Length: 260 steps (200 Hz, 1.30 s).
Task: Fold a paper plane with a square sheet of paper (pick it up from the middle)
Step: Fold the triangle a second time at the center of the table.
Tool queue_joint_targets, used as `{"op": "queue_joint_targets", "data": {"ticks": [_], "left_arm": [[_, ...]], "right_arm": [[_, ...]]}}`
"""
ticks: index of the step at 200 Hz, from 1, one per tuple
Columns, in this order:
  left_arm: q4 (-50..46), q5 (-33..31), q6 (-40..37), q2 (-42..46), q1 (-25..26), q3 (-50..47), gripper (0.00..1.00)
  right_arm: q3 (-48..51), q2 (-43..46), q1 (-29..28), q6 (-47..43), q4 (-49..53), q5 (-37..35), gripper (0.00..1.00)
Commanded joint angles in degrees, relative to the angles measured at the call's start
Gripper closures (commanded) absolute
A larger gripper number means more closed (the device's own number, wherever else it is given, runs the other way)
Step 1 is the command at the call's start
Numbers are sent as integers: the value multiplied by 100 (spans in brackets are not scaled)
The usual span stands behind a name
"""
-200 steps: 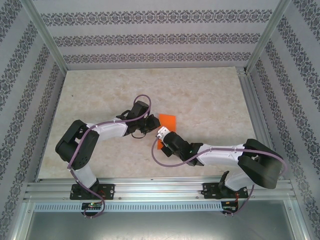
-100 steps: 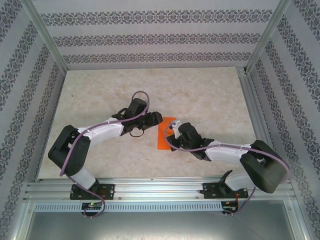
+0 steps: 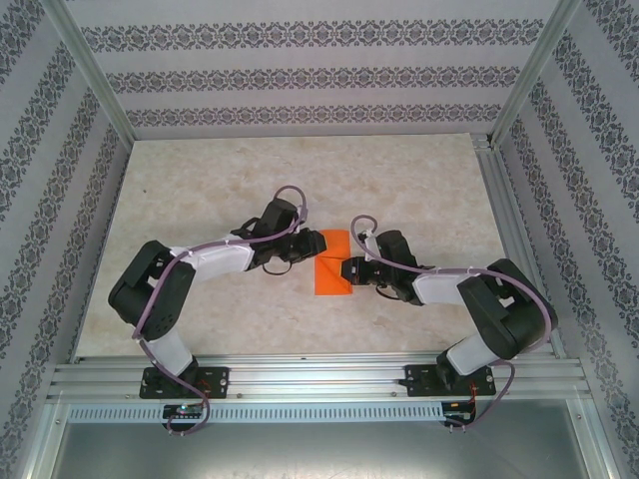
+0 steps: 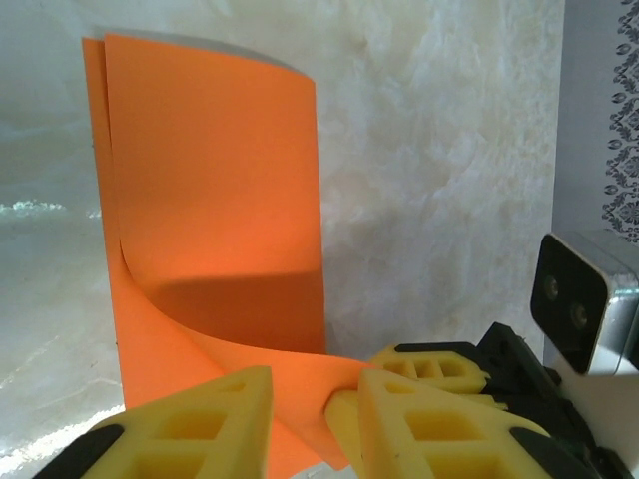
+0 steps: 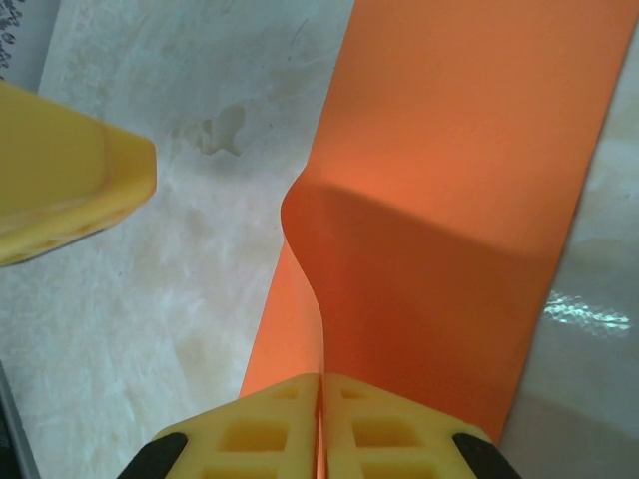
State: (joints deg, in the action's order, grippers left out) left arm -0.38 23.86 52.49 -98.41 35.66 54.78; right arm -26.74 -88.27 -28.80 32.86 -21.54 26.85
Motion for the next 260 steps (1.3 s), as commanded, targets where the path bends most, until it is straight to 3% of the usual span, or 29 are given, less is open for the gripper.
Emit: {"op": "queue_joint_targets", "data": {"ticks": [1, 71, 199, 260], "left_arm": [[313, 232, -134, -145, 20, 89, 73], [549, 359, 27, -551, 143, 113, 78], [795, 475, 101, -1051, 244, 255, 77], [873, 348, 169, -1160, 240, 182, 78]], "right_arm": [[7, -200, 139, 344, -375, 466, 90], [-31, -610, 379, 646, -592, 698, 90], [-261, -722, 489, 635, -311, 743, 88], [-410, -492, 498, 484, 223, 752, 81]]}}
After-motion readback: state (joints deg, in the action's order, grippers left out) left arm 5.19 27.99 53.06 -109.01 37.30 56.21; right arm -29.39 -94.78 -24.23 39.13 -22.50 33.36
